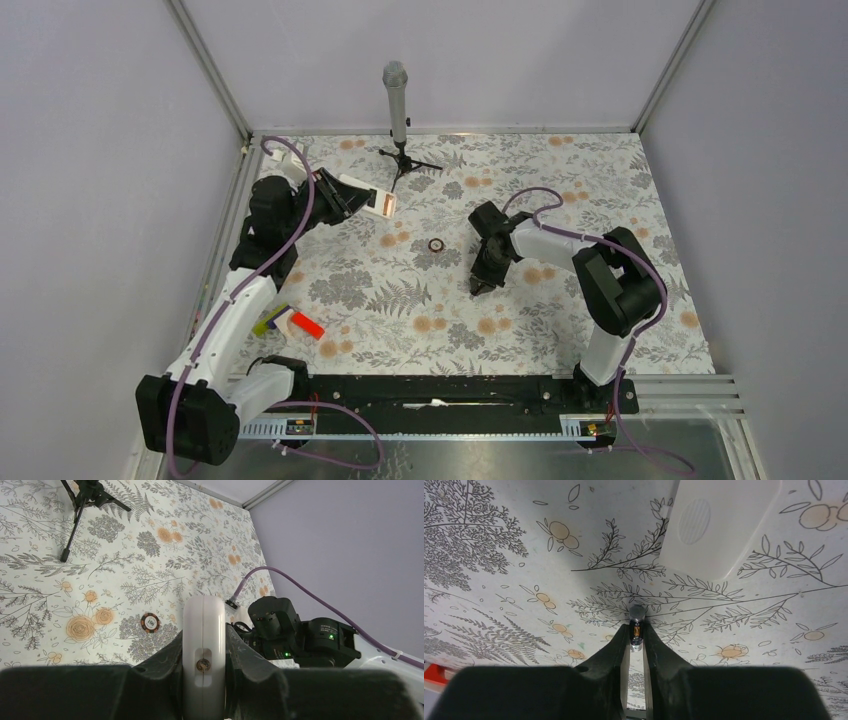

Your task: Load the batteries into the remote control

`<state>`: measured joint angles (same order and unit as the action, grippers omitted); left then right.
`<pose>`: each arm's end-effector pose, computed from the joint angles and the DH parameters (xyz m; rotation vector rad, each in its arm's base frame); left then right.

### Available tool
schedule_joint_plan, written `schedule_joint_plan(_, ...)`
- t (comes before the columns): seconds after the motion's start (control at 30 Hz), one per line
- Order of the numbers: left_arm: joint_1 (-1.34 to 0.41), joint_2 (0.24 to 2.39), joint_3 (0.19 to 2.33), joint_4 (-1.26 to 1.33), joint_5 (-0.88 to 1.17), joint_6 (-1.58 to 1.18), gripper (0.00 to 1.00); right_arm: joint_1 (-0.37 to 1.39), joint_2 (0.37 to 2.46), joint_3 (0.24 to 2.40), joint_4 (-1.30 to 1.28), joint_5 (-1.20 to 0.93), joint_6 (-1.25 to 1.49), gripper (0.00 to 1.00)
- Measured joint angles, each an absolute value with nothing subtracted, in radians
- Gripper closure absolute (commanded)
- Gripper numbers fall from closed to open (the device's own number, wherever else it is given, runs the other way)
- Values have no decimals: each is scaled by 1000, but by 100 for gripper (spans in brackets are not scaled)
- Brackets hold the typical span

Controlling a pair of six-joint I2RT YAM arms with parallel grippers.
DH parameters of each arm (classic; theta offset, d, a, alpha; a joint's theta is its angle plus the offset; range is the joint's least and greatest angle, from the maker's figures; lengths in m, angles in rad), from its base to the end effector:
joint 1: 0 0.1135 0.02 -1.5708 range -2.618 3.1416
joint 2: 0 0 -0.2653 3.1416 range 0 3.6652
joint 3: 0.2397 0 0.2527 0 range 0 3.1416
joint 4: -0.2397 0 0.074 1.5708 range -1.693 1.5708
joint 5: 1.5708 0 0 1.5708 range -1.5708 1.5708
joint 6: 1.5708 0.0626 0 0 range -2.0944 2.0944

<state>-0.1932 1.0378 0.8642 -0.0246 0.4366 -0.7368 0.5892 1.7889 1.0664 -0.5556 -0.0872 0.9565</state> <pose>0.2555 -0.0770 0.3330 -0.1723 1.8666 -1.0432 0.2801 0.1938 0.1246 0.5230 2.9200 0.3979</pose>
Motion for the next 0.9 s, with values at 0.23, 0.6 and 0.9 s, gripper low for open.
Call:
schedule_joint_plan(0.23, -193, 1042, 835, -17, 446, -747, 100, 589, 1768, 1089, -577, -21, 905, 84)
schedule_joint_plan(0.6, -237, 1238, 817, 78, 565, -879, 100, 586, 1649, 1414, -654, -40, 848, 84)
schedule_joint_plan(0.9, -308, 1361, 817, 142, 621, -968, 100, 586, 1644, 1517, -713, -210, 828, 83)
